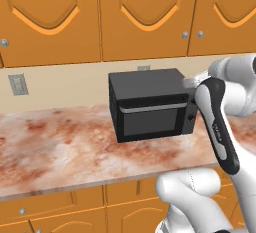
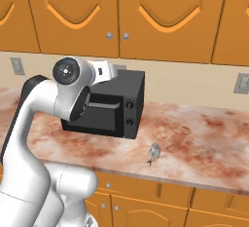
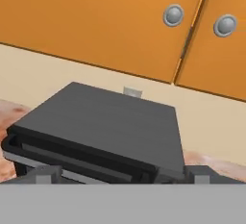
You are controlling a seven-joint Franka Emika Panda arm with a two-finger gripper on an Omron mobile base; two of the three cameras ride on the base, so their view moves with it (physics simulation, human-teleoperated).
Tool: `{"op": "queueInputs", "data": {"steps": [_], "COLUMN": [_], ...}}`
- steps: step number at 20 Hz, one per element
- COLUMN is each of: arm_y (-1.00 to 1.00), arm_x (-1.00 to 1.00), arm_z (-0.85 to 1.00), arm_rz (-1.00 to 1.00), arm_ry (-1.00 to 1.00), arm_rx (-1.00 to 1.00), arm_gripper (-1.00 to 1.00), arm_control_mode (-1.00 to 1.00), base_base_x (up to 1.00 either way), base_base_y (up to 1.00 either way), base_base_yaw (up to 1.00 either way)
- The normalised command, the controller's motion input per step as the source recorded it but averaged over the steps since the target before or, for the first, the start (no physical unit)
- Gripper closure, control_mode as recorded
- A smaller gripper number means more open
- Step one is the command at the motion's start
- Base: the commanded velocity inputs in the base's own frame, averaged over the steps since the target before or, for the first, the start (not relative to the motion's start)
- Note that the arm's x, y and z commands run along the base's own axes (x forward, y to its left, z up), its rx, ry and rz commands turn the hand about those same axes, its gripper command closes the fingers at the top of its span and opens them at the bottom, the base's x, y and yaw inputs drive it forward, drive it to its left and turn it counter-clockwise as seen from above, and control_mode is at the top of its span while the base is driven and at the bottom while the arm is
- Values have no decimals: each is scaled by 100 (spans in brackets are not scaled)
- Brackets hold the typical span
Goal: Retrieve the tupperware from the cabinet, then place the raw meat into the tupperware to avoid contamination.
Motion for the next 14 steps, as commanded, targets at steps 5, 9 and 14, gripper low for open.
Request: {"op": "queueInputs", "data": {"steps": [5,9,14], "arm_y": [-15,-21,-20], "arm_x": [-2,-2,-4], "arm_z": [23,19,18], "arm_rz": [0,0,0], "arm_ry": [-20,-19,-20], "arm_rx": [0,0,0], "arm_gripper": [-100,-100,-100], "arm_control_mode": [-100,-100,-100], "base_base_x": [0,0,0], "base_base_y": [0,0,0], "base_base_yaw": [0,0,0]}}
